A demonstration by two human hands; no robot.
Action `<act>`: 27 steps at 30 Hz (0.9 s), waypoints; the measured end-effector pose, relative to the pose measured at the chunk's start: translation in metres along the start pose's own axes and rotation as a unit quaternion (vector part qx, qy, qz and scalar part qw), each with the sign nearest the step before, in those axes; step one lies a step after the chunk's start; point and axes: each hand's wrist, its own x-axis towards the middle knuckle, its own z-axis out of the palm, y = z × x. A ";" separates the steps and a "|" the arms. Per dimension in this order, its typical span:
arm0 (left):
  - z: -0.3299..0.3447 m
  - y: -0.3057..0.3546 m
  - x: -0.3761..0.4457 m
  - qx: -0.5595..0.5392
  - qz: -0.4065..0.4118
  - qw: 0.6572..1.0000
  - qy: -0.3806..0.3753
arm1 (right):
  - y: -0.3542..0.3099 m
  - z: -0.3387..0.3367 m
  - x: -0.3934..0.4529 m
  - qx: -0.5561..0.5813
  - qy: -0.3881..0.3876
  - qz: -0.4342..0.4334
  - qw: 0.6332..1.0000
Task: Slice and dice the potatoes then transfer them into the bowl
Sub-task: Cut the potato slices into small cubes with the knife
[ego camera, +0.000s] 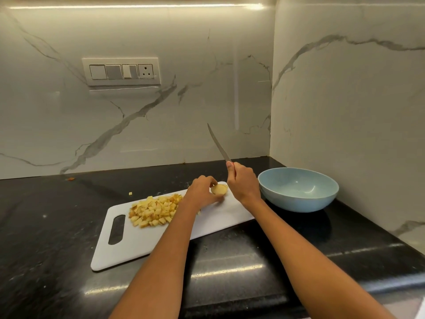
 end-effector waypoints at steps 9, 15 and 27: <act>-0.008 0.005 -0.003 0.073 -0.014 0.997 0.029 | -0.002 -0.002 0.000 -0.006 0.001 -0.002 1.000; -0.019 -0.002 -0.010 -0.045 0.006 0.988 0.148 | -0.005 -0.004 0.000 0.016 0.001 0.005 1.000; -0.018 0.011 -0.060 0.034 0.036 0.996 -0.077 | -0.013 -0.038 -0.031 -0.024 -0.125 0.077 0.989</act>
